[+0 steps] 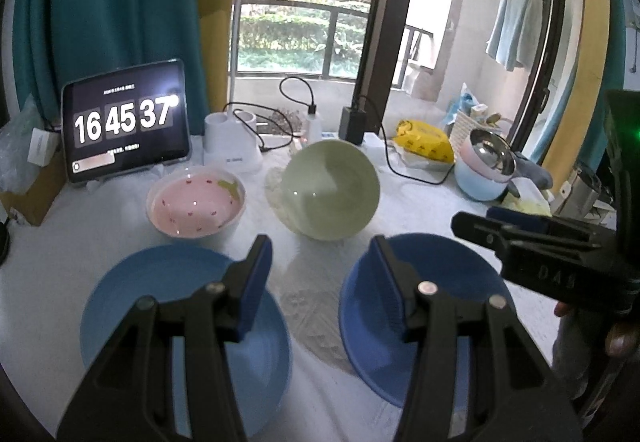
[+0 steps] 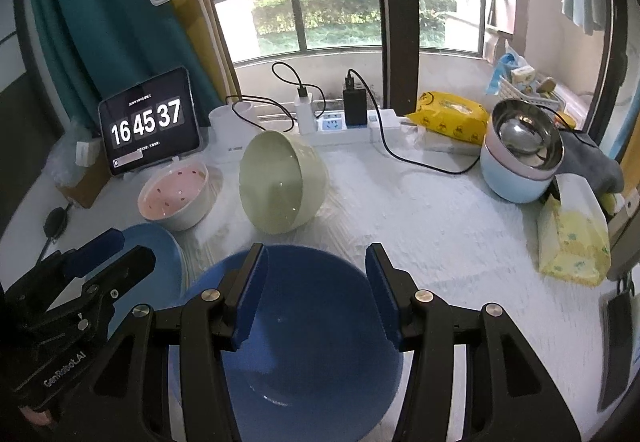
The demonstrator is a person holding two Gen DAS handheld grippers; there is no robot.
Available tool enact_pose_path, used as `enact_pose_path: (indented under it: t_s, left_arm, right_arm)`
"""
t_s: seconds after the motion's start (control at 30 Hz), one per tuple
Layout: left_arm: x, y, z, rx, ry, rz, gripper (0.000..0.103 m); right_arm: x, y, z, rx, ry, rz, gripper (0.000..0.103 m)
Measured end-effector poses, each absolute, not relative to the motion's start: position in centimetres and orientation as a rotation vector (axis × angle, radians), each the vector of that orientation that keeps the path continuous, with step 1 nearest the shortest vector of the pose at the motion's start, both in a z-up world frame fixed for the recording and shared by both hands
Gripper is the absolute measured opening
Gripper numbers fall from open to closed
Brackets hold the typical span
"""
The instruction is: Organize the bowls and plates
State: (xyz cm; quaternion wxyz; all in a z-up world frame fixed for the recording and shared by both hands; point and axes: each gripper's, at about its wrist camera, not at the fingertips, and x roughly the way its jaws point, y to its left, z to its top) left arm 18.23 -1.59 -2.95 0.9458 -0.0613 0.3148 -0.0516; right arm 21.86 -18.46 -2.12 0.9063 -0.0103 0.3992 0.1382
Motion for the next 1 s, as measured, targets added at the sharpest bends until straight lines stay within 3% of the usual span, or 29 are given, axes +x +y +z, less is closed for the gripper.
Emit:
enact_pose_path:
  t_s: [1.0]
  left_arm:
    - [24.4,1.2,-3.1,-0.136,0.655,-0.05,0.052]
  right_arm:
    - [27.8,-14.9,-2.8,-0.135,0.833,0.312,0.053]
